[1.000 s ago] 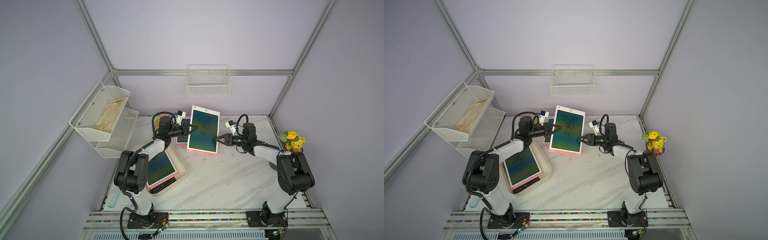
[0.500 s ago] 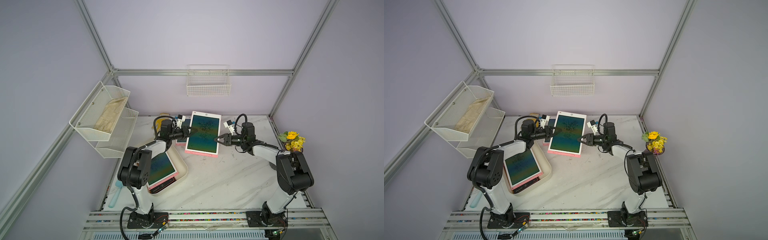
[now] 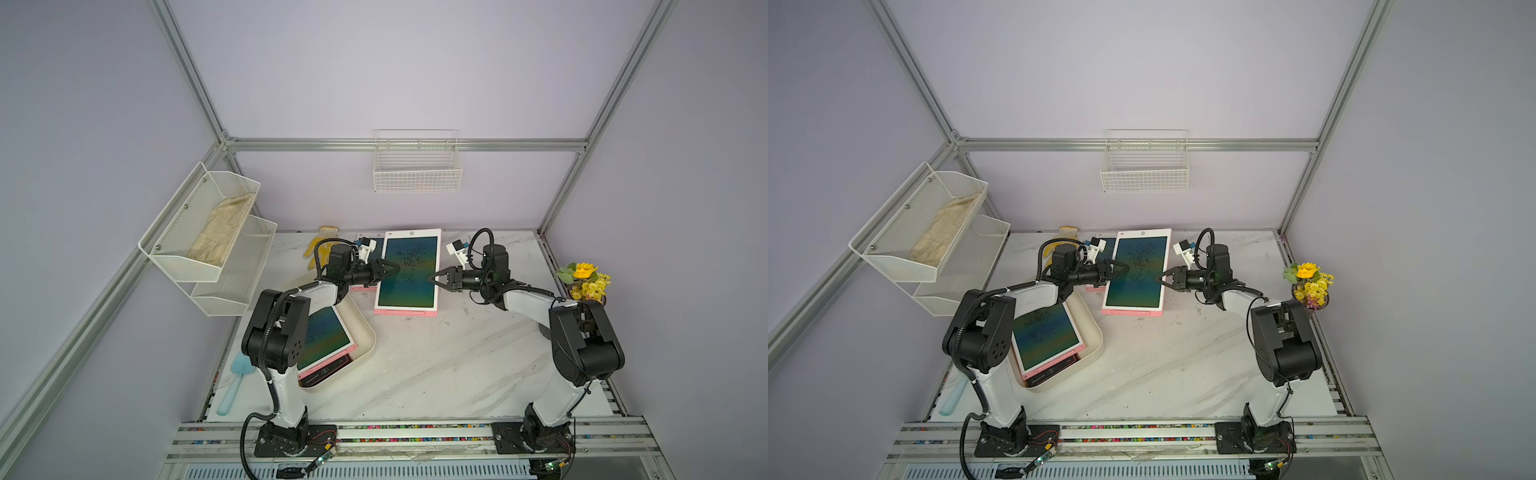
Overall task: Take out the writing tablet from the storage box
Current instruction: Pick up the writing tablet from the storage box.
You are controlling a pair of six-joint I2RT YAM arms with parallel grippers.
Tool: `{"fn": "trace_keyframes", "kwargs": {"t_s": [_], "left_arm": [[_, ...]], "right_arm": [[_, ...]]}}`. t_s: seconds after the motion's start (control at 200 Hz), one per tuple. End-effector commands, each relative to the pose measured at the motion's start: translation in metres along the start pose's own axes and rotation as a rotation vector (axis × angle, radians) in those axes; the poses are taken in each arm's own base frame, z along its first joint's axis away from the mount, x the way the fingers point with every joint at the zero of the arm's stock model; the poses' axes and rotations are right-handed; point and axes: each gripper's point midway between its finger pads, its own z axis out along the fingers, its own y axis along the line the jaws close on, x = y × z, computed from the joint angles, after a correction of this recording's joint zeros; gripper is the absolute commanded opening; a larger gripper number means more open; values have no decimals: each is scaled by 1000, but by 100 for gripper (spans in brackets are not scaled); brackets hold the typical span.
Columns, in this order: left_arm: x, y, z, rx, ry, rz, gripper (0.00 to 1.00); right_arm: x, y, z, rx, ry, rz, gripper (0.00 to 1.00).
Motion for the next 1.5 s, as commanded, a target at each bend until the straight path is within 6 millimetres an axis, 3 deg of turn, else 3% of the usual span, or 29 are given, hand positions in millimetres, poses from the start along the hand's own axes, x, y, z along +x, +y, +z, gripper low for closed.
{"fn": "trace_keyframes", "kwargs": {"t_s": [0.0, 0.165, 0.345, 0.41, 0.63, 0.7, 0.78, 1.025, 1.315, 1.495], "left_arm": [[13, -16, 9, 19, 38, 56, 43], [11, -19, 8, 18, 34, 65, 48], [9, -19, 5, -19, 47, 86, 59], [7, -20, 0, -35, 48, 97, 65], [-7, -27, -30, -86, 21, 138, 73], [-11, -33, -38, -82, 9, 151, 80], [-13, -39, -46, -79, -1, 169, 95], [-16, -33, -59, -118, -24, 165, 95], [-29, -1, -85, -330, -65, 171, 94], [-42, 11, -87, -412, -69, 189, 93]], "right_arm": [[-15, 13, 11, -37, -2, -99, 11], [-16, 5, 13, -25, -5, -86, 0], [-18, 1, 15, -18, -4, -83, 0], [-21, 2, 15, -20, -6, -87, 0], [-33, 0, 10, -11, -23, -110, 0], [-35, -4, 7, -6, -27, -101, 0], [-37, -9, 3, -5, -31, -92, 0], [-51, -18, -16, 8, -64, -79, 0], [-69, -75, -55, 71, -101, 11, 0], [-78, -130, -58, 138, -84, 60, 0]]}}
